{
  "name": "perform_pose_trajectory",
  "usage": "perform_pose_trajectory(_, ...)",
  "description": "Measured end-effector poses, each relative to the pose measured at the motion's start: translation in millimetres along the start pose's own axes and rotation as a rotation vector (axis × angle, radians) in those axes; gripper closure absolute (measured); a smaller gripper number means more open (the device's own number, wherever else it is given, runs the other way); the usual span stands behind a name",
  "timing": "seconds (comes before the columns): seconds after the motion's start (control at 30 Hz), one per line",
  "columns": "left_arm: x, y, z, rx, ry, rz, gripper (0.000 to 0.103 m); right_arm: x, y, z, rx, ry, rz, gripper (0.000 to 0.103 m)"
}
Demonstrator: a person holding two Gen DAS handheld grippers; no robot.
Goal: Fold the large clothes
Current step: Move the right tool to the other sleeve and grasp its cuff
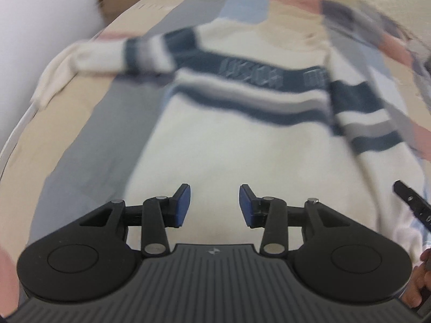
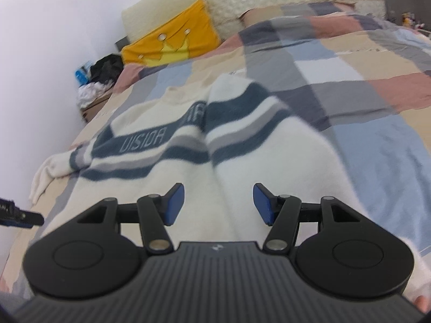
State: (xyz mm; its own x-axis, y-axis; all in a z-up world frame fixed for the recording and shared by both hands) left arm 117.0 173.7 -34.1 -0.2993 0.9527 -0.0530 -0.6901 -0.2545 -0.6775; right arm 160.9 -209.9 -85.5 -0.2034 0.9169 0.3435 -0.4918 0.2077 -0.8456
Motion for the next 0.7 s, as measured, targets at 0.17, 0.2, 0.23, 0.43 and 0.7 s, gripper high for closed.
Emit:
perform_pose_trajectory(0.17,-63.6,-14.4,-7.6,-0.036,0.093,-0.059,0.057,-15.5,-6.4,3.6,-0.036,0.064,-0.019,0.044)
perform_pose_trajectory(0.2,-75.8,-16.6,-10.0,-0.035,0.115,-0.072,0.057,-18.3,-7.2,2.8,-0.035,0.070,-0.027,0.044)
perform_pose_trajectory(0.23,-88.2,-18.8,-13.0,-0.037,0.136,-0.089,0.057,-20.5,-7.9,1.7,-0.033,0.075,-0.032,0.044)
perform_pose_trajectory(0.43,-136.0,-22.1,-43.7,-0.124,0.203,-0.218,0.057,-45.4,-21.8,-1.1,-0.056,0.125,-0.096,0.044)
perform_pose_trajectory(0.7,-148.8,0.7,-76.4,-0.193,0.303,-0.164,0.057,-78.0,-27.2,-16.8,-0.050,0.222,-0.146,0.044)
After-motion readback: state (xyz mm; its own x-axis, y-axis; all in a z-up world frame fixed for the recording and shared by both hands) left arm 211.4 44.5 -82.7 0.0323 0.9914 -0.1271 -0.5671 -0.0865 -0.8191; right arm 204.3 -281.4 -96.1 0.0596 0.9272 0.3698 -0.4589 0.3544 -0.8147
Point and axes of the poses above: each gripper's, at about its wrist camera, not at the fingertips, and z roughly against the way its jaws point, x to its left, y to its underside, the point moved 2 cm from there along -z, roughly the way its jaws point, and after that the axes turned 12 degrees about -x, right-handed, at the moved point
